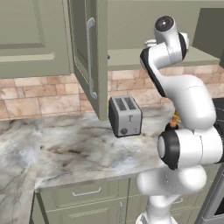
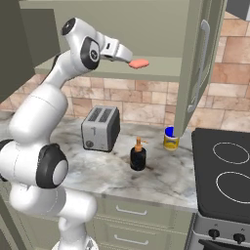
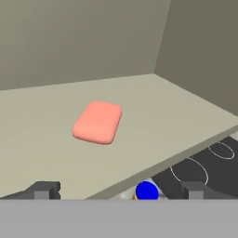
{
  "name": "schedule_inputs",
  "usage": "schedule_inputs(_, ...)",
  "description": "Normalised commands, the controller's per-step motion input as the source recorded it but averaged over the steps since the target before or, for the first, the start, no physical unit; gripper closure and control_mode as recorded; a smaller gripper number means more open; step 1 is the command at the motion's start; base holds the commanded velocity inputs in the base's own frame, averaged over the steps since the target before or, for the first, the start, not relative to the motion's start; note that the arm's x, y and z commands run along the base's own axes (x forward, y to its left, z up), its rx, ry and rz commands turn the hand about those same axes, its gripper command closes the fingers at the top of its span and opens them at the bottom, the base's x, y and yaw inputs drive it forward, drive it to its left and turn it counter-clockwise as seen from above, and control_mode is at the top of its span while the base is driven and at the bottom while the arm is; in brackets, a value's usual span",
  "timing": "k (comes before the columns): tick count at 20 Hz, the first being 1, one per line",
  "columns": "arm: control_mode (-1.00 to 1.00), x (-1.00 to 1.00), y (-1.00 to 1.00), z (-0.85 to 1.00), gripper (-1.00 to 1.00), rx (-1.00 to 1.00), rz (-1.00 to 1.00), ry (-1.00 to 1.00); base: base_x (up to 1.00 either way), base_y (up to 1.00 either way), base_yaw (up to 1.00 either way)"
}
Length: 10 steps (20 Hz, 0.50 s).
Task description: Pick the bar soap and soap dispenser from the cabinet and place them on the counter.
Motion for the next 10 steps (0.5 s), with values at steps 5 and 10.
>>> schedule_inputs(5,-1.0,0.38,-0.09,-0.06,-1.0,0.0,-0.04,0.03,0.0,0.0,0.0)
schedule_inputs(10,-1.0,0.37,-0.12,-0.06,-1.0,0.0,-0.04,0.01,0.0,0.0,0.0)
